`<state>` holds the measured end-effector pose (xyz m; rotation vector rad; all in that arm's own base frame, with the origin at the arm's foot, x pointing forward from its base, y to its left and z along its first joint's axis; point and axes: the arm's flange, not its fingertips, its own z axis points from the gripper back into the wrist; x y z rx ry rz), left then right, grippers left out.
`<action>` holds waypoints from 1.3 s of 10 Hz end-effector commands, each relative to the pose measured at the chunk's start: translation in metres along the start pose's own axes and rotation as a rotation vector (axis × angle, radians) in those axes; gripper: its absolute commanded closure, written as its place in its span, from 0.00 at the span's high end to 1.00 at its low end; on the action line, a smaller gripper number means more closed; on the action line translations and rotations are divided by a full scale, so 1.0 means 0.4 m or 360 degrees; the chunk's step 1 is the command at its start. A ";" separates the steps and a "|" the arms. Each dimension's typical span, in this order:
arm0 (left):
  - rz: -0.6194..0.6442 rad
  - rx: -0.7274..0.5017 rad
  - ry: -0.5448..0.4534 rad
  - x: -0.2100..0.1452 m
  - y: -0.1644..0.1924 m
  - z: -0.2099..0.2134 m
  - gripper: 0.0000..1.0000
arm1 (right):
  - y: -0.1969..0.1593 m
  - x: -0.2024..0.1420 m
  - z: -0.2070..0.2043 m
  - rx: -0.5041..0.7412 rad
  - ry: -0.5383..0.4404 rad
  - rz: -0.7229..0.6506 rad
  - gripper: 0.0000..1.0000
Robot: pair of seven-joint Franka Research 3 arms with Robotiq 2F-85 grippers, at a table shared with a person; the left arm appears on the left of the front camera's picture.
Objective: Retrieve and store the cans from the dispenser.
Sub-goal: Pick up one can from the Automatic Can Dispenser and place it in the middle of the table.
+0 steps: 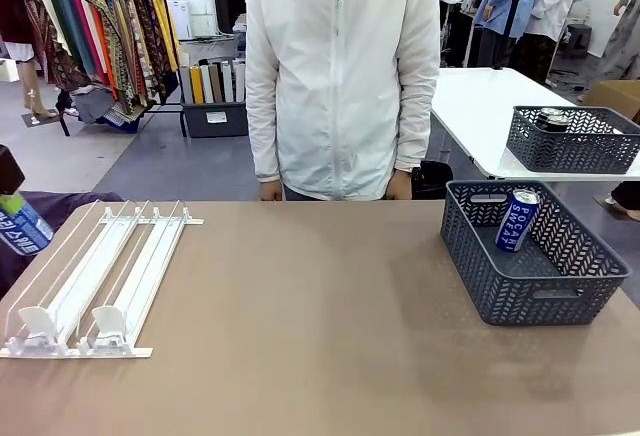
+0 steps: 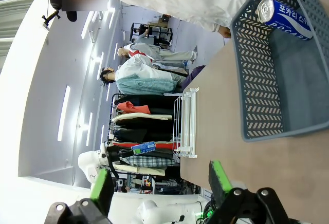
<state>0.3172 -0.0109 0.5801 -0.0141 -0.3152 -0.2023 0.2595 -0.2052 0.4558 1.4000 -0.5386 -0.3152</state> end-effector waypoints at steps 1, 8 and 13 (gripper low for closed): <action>-0.0254 -0.0224 -0.0040 0.091 -0.181 -0.032 0.00 | 0.005 -0.004 0.004 0.0005 0.0010 0.0007 1.00; -0.0942 -0.0430 0.0197 0.465 -0.978 -0.373 0.00 | 0.005 -0.004 0.004 0.0005 0.0010 0.0007 1.00; -0.0978 -0.0145 0.0288 0.335 -1.053 -0.525 0.00 | 0.005 -0.004 0.004 0.0005 0.0010 0.0007 1.00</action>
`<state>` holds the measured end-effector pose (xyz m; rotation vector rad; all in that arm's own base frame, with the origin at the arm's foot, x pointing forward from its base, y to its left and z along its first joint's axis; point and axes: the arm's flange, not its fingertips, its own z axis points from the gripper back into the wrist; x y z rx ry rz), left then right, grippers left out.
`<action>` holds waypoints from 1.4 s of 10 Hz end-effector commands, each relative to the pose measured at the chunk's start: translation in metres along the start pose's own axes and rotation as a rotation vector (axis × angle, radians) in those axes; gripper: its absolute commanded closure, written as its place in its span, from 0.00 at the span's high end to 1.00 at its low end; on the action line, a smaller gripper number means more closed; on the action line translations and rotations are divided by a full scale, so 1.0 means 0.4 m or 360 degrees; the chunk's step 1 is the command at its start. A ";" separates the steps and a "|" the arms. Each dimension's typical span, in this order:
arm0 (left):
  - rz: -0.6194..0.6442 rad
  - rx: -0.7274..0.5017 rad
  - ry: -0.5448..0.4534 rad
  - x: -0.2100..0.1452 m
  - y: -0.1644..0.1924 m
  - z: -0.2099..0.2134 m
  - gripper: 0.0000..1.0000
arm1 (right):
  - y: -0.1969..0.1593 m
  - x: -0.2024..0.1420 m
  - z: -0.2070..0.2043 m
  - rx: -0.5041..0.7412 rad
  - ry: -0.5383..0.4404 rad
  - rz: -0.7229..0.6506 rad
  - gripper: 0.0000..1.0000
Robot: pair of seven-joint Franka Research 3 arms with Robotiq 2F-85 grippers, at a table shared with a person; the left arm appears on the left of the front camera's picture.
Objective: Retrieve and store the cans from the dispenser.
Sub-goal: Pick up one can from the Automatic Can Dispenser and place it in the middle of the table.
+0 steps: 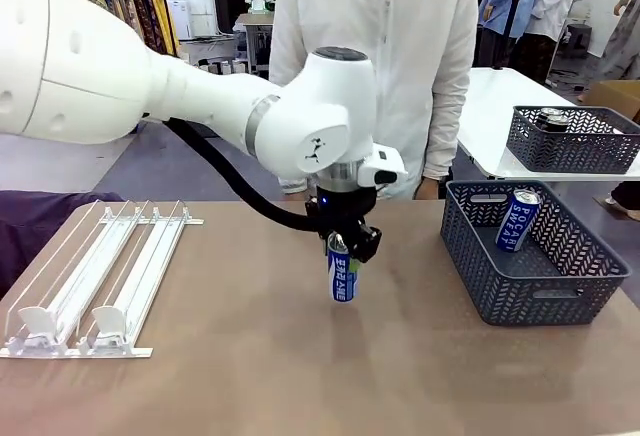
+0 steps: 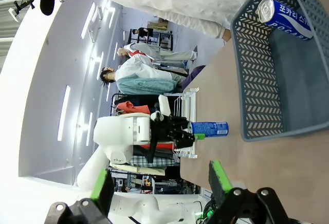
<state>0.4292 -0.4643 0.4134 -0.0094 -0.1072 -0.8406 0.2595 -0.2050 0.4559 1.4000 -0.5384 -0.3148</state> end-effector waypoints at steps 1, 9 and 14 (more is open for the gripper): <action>0.0029 0.0059 0.0016 -0.021 -0.005 -0.009 0.00 | 0.005 -0.004 0.004 0.0005 0.0009 0.0006 1.00; 0.0049 0.0040 -0.0019 -0.042 0.009 -0.015 1.00 | 0.005 -0.004 0.004 0.0005 0.0009 0.0006 1.00; -0.0105 0.0013 -0.0527 -0.253 0.064 0.356 1.00 | 0.005 -0.004 0.004 0.0005 0.0009 0.0006 1.00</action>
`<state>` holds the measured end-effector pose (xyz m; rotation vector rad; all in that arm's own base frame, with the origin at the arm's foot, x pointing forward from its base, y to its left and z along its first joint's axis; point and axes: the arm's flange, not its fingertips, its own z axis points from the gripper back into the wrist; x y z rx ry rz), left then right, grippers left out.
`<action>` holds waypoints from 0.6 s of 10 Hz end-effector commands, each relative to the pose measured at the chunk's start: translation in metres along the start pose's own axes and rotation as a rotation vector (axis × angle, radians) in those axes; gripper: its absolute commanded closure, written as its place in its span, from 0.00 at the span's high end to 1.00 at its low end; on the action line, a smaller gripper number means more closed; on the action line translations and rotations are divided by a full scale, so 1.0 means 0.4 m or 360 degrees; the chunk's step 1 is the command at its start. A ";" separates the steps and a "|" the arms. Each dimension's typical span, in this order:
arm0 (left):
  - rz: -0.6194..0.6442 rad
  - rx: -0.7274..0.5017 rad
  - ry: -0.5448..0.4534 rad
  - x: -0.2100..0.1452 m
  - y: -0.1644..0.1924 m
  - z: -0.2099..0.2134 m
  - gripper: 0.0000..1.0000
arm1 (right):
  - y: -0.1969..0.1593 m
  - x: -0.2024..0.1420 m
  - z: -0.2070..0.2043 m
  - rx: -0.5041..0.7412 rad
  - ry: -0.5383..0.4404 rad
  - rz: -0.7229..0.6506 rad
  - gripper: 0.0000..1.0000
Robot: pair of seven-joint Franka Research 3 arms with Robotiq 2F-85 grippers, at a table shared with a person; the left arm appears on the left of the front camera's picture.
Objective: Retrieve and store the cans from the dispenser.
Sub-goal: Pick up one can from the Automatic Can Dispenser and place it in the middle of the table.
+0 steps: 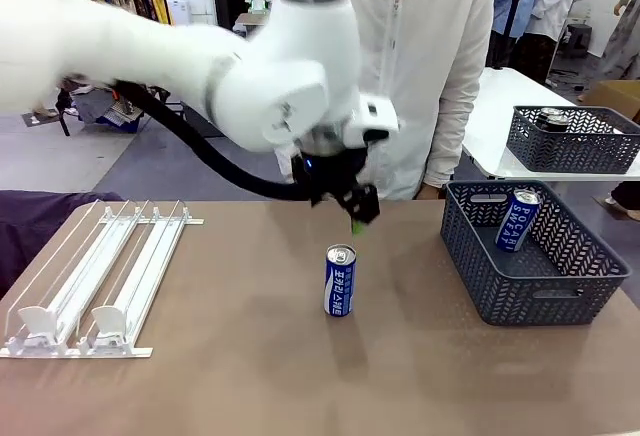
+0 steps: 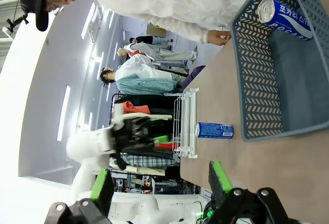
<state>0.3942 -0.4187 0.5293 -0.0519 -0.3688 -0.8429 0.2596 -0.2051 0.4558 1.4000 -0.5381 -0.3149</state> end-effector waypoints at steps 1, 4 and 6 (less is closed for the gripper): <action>-0.0049 -0.0171 -0.0236 -0.193 0.112 0.165 1.00 | 0.005 -0.004 0.004 0.0005 0.0009 0.0007 1.00; 0.0304 -0.0533 -0.0501 -0.485 0.392 0.298 1.00 | 0.005 -0.004 0.004 0.0005 0.0009 0.0007 1.00; 0.0609 -0.0775 -0.0639 -0.712 0.560 0.318 1.00 | 0.005 -0.004 0.004 0.0005 0.0009 0.0007 1.00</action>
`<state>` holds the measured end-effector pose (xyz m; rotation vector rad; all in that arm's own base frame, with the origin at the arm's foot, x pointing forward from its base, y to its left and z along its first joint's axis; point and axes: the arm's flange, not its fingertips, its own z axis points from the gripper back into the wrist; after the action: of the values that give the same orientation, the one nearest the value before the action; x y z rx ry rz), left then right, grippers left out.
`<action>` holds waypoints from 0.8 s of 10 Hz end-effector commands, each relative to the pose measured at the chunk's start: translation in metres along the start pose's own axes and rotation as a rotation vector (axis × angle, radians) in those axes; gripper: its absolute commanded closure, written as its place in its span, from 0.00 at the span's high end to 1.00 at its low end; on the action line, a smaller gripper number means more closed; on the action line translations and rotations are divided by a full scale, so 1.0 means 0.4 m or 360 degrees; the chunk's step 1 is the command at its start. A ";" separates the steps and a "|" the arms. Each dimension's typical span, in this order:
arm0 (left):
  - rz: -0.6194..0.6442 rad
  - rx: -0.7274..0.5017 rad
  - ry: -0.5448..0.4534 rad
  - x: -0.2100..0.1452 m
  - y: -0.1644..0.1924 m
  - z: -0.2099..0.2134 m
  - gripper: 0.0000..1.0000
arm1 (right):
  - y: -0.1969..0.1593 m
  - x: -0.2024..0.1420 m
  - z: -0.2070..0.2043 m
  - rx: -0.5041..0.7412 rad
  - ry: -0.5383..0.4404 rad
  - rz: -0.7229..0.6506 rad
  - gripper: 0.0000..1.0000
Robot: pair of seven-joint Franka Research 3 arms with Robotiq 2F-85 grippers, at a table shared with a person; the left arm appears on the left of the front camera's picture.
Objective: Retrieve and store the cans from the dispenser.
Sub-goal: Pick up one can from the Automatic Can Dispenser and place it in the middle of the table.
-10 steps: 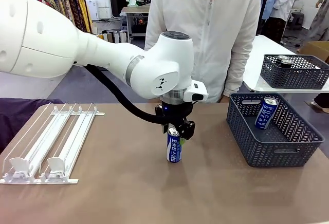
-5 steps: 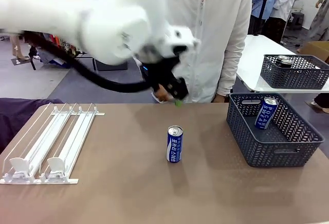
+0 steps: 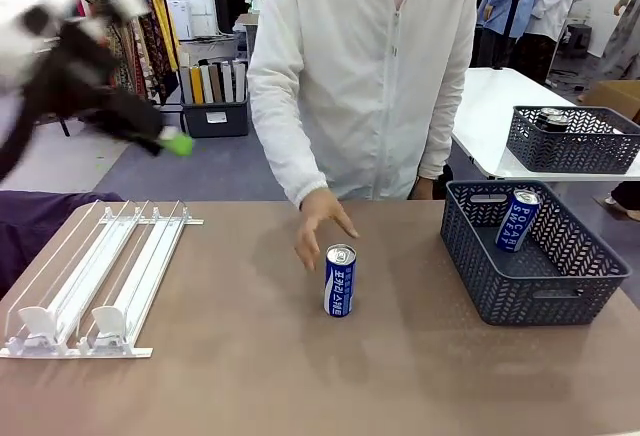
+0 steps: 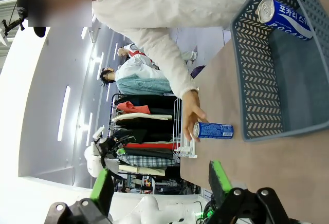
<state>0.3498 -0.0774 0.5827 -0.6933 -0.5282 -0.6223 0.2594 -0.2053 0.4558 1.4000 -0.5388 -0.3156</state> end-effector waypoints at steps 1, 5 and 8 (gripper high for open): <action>0.0339 -0.0051 -0.0154 -0.129 0.133 0.130 1.00 | 0.005 -0.004 0.003 0.0005 0.0010 0.0007 1.00; 0.0669 -0.0316 -0.0289 -0.374 0.318 0.210 1.00 | 0.005 -0.004 0.003 0.0005 0.0010 0.0007 1.00; 0.0615 -0.0246 -0.0316 -0.338 0.279 0.253 1.00 | 0.005 -0.004 0.003 0.0005 0.0010 0.0007 1.00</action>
<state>0.3065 0.1127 0.5110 -0.9818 -0.4899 -0.2112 0.2593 -0.2053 0.4558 1.4000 -0.5388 -0.3157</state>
